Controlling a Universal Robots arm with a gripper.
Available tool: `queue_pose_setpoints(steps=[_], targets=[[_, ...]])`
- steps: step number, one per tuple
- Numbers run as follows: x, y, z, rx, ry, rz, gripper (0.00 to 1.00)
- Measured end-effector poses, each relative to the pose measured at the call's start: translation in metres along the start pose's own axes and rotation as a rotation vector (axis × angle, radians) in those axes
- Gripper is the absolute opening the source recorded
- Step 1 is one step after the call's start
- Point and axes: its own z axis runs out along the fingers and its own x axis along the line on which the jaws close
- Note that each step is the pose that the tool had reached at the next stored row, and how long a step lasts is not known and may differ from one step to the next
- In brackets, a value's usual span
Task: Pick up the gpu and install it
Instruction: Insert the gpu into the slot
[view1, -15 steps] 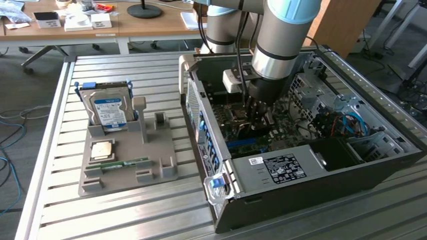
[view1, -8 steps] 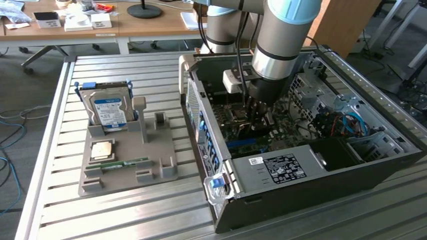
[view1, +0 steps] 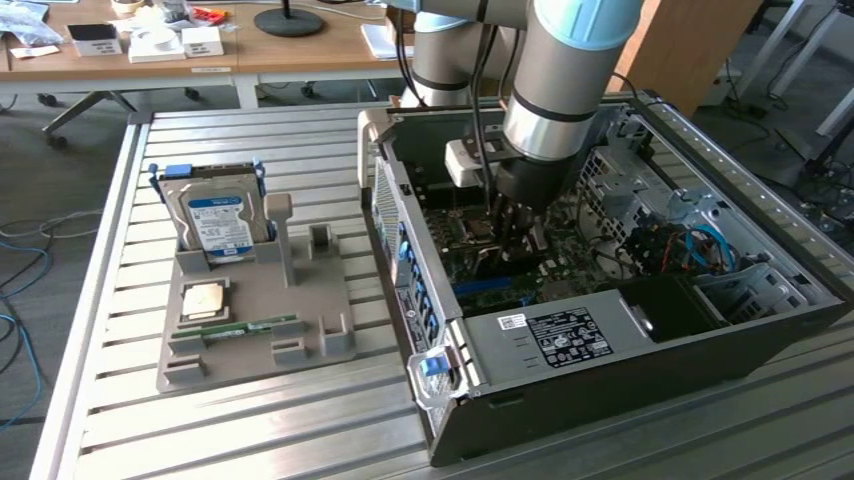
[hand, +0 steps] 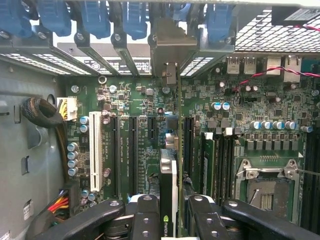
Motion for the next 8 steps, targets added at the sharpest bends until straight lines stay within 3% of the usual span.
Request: queue_pose_setpoints(steps=[8], targets=[[0.0002, 0.0002, 0.0004, 0.0005, 0.0006, 0.021, 0.27]])
